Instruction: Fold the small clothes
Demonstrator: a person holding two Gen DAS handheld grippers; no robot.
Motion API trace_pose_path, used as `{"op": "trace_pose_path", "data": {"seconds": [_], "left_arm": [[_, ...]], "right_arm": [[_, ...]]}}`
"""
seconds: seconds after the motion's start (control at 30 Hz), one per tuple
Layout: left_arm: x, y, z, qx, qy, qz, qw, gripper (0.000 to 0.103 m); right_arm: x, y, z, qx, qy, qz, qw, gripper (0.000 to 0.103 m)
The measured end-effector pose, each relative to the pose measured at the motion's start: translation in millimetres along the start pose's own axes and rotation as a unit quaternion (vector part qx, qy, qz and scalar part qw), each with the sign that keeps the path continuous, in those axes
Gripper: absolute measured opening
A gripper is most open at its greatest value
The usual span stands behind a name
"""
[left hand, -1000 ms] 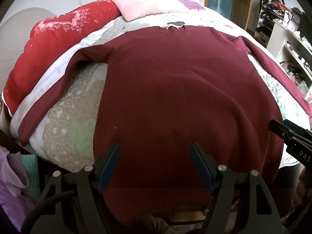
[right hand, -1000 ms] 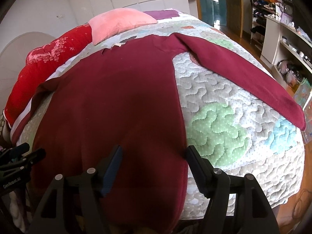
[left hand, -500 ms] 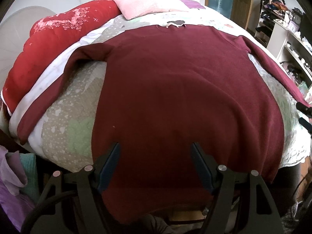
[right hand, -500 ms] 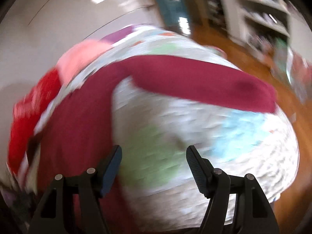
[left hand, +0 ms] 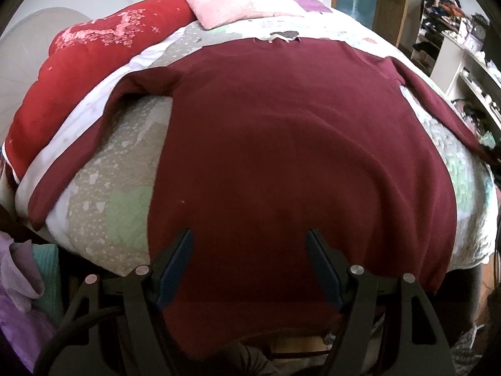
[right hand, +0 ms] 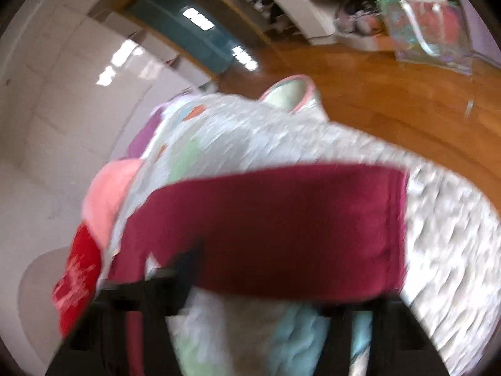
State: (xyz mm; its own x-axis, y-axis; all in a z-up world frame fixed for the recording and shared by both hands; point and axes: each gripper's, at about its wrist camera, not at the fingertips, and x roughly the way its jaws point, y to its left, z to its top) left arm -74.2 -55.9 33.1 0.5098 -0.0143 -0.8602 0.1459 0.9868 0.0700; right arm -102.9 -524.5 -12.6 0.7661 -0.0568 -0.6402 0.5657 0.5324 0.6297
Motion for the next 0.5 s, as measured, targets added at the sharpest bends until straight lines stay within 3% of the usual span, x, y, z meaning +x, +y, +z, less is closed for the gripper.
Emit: {"op": "trace_pose_path", "data": {"seconds": [0.13, 0.3, 0.43, 0.5], "left_arm": [[-5.5, 19.6, 7.0, -0.033, -0.013, -0.003, 0.9994, 0.073], [-9.5, 44.0, 12.2, -0.074, -0.022, -0.021, 0.9968, 0.073], [-20.5, 56.6, 13.5, -0.087, -0.039, -0.042, 0.9946, 0.073], [-25.8, 62.7, 12.9, -0.091, -0.046, -0.05, 0.9936, 0.073]], "right_arm": [[-21.8, 17.2, 48.4, -0.042, -0.052, -0.032, 0.997, 0.006], [-54.5, 86.9, 121.9, -0.142, -0.125, -0.078, 0.979, 0.006], [-49.4, 146.0, 134.0, -0.194, -0.128, -0.091, 0.968, 0.006], [-39.3, 179.8, 125.3, -0.219, -0.109, -0.072, 0.967, 0.006]]}}
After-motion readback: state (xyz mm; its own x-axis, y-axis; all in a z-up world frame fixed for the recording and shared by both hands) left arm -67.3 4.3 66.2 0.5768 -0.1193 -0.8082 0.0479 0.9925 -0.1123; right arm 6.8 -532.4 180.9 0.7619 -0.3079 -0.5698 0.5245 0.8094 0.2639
